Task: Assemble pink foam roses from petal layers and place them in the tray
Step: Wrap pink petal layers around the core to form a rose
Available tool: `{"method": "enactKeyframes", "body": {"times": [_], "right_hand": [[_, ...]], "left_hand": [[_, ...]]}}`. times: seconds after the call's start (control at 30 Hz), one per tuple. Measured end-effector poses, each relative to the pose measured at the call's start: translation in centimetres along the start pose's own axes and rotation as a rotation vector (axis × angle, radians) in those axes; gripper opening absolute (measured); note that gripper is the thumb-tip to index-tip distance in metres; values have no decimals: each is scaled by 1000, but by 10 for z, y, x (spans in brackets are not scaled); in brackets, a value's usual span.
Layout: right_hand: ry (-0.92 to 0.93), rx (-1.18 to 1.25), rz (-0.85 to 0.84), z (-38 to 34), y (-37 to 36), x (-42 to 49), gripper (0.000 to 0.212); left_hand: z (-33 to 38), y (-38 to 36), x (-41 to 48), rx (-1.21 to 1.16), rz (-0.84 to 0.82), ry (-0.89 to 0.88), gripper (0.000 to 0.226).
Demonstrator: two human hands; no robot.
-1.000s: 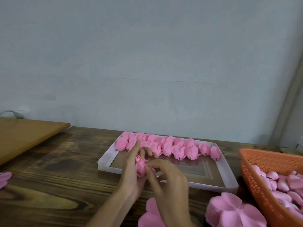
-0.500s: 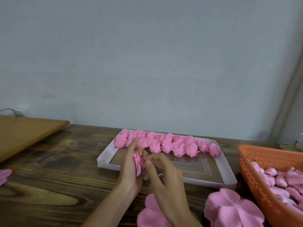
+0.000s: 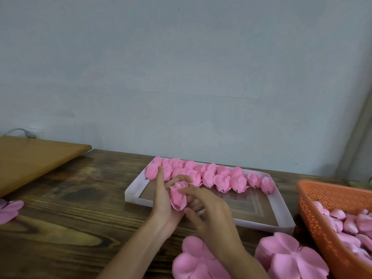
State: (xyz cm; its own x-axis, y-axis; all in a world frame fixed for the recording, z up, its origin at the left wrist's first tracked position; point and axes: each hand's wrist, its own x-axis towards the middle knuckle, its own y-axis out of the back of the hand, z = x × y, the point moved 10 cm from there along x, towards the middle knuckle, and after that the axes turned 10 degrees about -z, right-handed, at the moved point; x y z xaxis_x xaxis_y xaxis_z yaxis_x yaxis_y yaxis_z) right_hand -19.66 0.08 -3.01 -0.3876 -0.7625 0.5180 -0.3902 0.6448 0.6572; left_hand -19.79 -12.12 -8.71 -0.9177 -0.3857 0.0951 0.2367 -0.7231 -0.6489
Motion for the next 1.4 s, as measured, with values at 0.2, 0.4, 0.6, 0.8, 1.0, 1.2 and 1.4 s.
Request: {"method": "enactKeyframes", "body": {"times": [0.2,0.4,0.6,0.8,1.0,1.2,1.4], "right_hand": [[34,-51,-63,1,2,2,33],[11,-148,43,-4,12,-2,29],[-43,-167,205,-3,31,-5,16],[-45,-125,254,-5,40,-7,19],[-71,-97,300,1,47,-9,24],[-82,-5,344,9,52,-11,26],[-47,59,329,7,51,-9,12]], "left_hand": [[-5,-2,-1,31,-10,77,89],[-5,-12,-8,73,-77,111,78],[-5,-33,-12,-16,-242,119,48],[1,-36,-12,-71,-356,43,73],[1,-40,-13,-4,-363,18,74],[-1,-42,-17,26,-403,4,71],[-9,-31,-13,94,-310,38,93]]}}
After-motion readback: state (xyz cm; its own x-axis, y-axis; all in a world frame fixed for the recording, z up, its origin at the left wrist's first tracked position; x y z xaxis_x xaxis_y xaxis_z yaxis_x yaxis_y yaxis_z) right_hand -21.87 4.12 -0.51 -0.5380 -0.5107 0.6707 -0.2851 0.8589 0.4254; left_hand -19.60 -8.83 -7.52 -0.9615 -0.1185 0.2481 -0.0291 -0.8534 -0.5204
